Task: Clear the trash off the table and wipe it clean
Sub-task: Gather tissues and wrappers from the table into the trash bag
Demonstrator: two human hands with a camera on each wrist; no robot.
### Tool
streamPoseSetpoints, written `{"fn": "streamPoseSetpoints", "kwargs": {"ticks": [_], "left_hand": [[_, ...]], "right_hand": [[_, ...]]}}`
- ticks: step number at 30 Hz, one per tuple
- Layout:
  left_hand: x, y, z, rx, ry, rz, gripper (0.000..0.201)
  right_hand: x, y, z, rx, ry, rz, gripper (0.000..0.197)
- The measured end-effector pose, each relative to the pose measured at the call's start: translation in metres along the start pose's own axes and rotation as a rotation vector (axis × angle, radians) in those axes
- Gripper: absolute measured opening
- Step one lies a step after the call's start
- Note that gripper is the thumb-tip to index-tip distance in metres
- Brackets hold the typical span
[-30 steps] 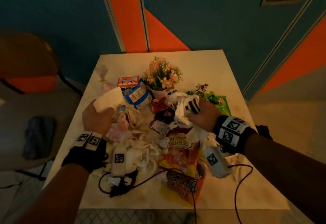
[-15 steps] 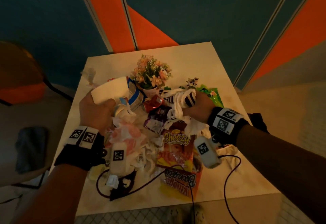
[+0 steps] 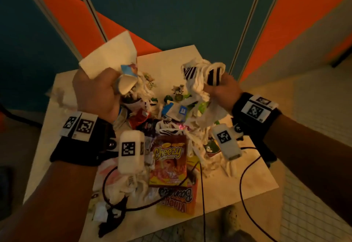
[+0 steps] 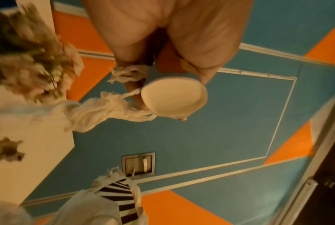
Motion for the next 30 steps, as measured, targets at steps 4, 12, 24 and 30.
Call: {"fn": "streamPoseSetpoints", "kwargs": {"ticks": [4, 12, 24, 30], "left_hand": [[0.009, -0.022, 0.071, 0.101, -0.027, -0.024, 0.039], [0.067, -0.117, 0.233, 0.302, 0.109, -0.194, 0.035], [0.225, -0.238, 0.348, 0.444, 0.552, -0.452, 0.035], [0.317, -0.301, 0.362, 0.576, 0.613, -0.725, 0.049]], "right_hand": [[-0.009, 0.003, -0.077, -0.079, -0.008, 0.024, 0.025], [-0.096, 0.043, -0.211, -0.082, 0.028, 0.128, 0.021], [-0.295, 0.097, -0.279, 0.006, 0.054, 0.584, 0.012], [-0.352, 0.120, -0.278, 0.002, 0.019, 0.663, 0.011]]}}
Point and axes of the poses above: each hand's wrist, its own y-axis towards the middle knuckle, its own z-axis out of the palm, x = y × z, the point moved 8 cm from there along y, towards the middle knuckle, and after that the axes turned 15 degrees about z, right-handed, at the moved point
